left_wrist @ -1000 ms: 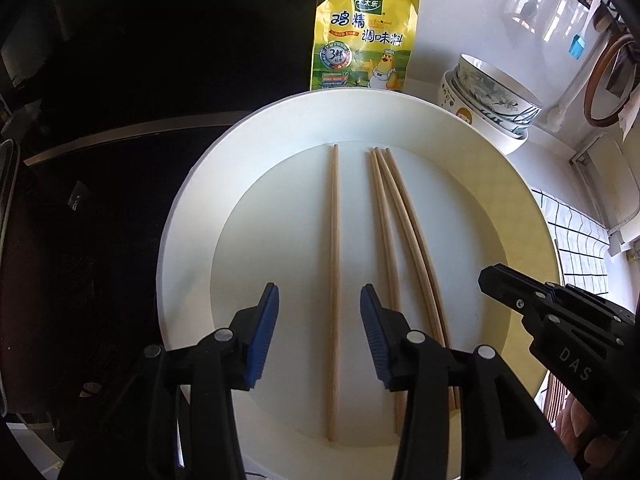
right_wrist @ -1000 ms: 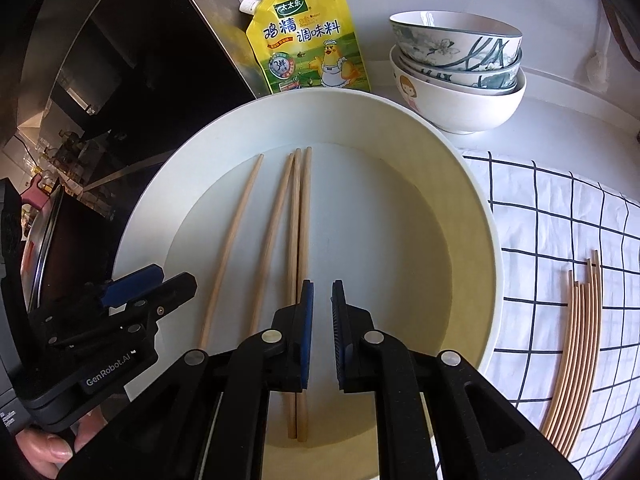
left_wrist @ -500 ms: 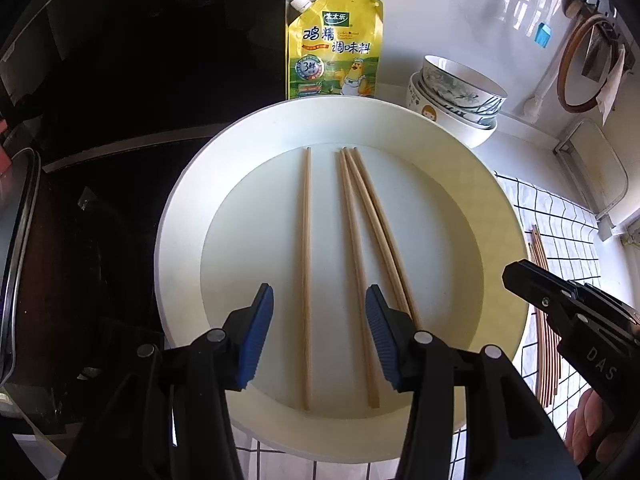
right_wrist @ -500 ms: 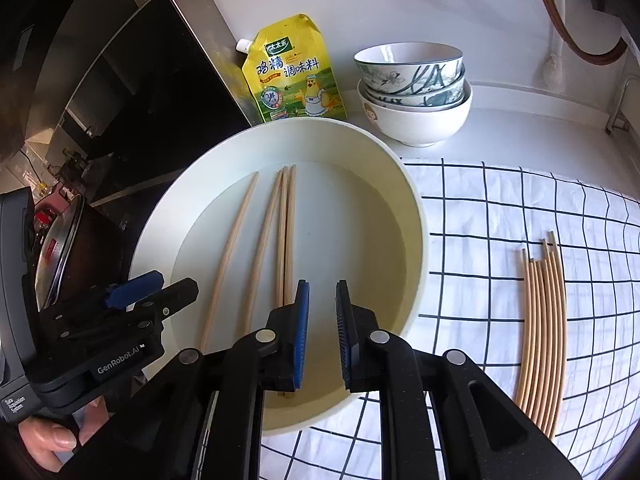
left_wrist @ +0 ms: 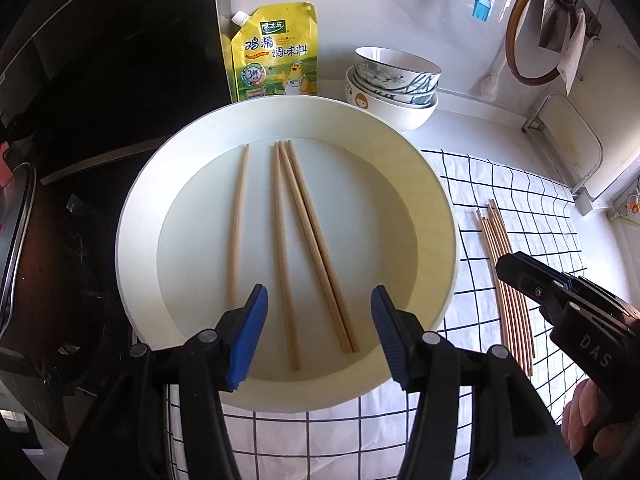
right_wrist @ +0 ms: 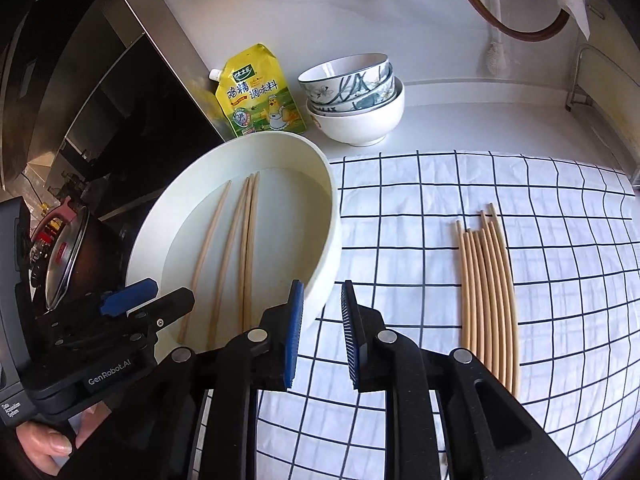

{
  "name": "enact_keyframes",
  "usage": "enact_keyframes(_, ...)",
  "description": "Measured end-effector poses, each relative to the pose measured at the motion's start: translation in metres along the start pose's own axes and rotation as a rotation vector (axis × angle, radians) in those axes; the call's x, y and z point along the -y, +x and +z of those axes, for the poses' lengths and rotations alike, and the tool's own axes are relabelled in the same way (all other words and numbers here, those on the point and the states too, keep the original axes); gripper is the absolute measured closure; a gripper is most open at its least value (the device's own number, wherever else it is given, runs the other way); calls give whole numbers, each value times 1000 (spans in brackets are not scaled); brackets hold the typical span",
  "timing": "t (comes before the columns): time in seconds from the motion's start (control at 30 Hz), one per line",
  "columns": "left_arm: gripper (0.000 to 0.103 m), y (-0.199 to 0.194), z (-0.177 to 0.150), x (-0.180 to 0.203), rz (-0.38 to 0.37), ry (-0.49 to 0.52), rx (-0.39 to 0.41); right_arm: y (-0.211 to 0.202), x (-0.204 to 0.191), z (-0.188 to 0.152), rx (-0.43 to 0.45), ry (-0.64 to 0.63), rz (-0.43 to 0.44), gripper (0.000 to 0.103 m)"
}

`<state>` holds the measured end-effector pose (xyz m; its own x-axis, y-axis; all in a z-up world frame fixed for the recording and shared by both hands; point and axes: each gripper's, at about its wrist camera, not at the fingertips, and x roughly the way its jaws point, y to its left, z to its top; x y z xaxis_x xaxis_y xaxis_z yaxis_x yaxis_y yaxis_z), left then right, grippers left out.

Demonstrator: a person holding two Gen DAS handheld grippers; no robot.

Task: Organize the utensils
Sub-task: 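Move both open tools back toward the remaining chopsticks on the cloth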

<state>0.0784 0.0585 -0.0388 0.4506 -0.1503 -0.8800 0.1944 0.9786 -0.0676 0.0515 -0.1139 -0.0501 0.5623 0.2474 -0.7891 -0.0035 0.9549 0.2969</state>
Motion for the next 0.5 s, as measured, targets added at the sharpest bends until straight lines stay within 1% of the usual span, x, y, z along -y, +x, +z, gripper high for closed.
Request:
enact_keyframes(0.13,49,-3,-4,19,-4,4,-1,-10,17,-3,4,8,-8,83)
enact_keyframes(0.23,46,-5,-5,33,-10,6,2,-17,31,-4,7,15,-13,82)
enact_keyframes(0.5,46,-3,-6,72,-20,11,-3,-29,70,-6,0,19,-23,81)
